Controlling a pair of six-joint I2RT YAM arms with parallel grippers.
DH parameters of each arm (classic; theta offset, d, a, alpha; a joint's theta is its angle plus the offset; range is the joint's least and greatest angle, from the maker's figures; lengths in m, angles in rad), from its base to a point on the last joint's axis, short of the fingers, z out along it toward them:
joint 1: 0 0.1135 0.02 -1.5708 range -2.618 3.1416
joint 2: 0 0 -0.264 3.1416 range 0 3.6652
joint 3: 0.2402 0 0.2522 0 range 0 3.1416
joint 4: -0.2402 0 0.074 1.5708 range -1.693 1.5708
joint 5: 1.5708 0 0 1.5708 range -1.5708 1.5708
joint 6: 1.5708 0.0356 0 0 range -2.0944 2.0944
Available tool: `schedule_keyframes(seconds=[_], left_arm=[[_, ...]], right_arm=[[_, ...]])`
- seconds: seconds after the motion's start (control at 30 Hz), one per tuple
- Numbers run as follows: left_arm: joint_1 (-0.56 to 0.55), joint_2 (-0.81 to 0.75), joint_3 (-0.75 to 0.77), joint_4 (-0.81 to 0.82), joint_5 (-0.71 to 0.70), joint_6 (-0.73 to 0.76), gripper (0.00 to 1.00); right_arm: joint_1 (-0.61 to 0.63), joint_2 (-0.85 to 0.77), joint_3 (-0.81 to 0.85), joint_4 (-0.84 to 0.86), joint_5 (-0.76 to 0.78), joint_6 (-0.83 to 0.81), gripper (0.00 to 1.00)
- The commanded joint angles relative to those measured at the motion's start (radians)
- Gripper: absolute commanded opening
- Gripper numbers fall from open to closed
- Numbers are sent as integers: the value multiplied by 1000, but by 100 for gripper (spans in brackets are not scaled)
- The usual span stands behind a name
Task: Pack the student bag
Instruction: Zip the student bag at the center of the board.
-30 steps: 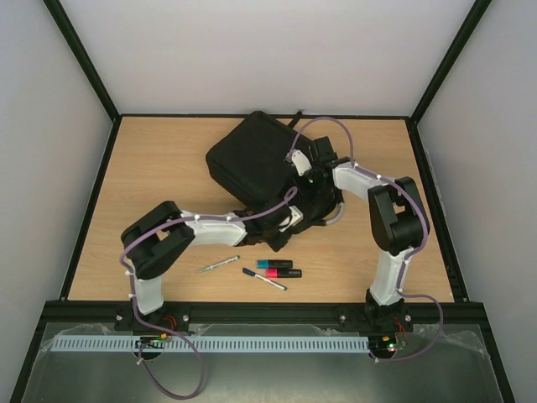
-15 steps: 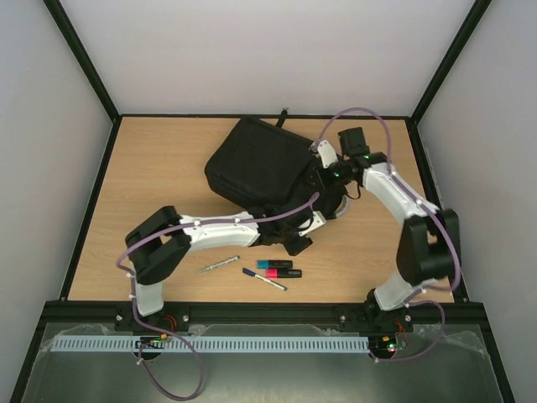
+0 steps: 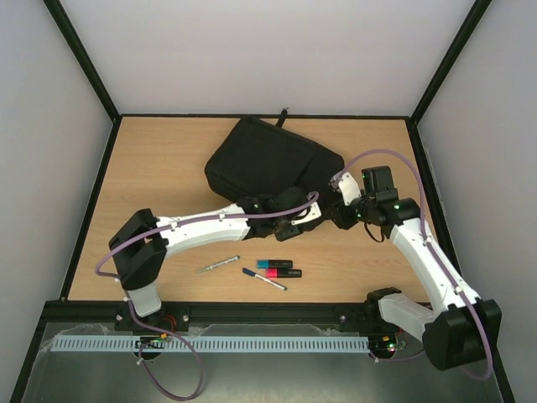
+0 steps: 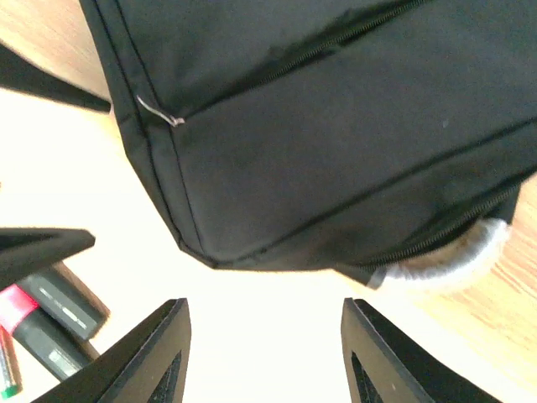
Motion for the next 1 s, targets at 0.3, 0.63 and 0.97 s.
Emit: schedule_keyframes(seconds=[0.3, 0.63, 0.97], left_arm=[[29, 195, 16, 66, -119, 135, 67], [57, 324, 150, 106, -80, 149, 42], [118, 312, 329, 63, 283, -56, 2]], right_arm=[[-5, -81, -94, -62, 115, -18, 51], [-5, -62, -107, -41, 124, -14, 51], [-5, -61, -130, -68, 190, -69, 51]])
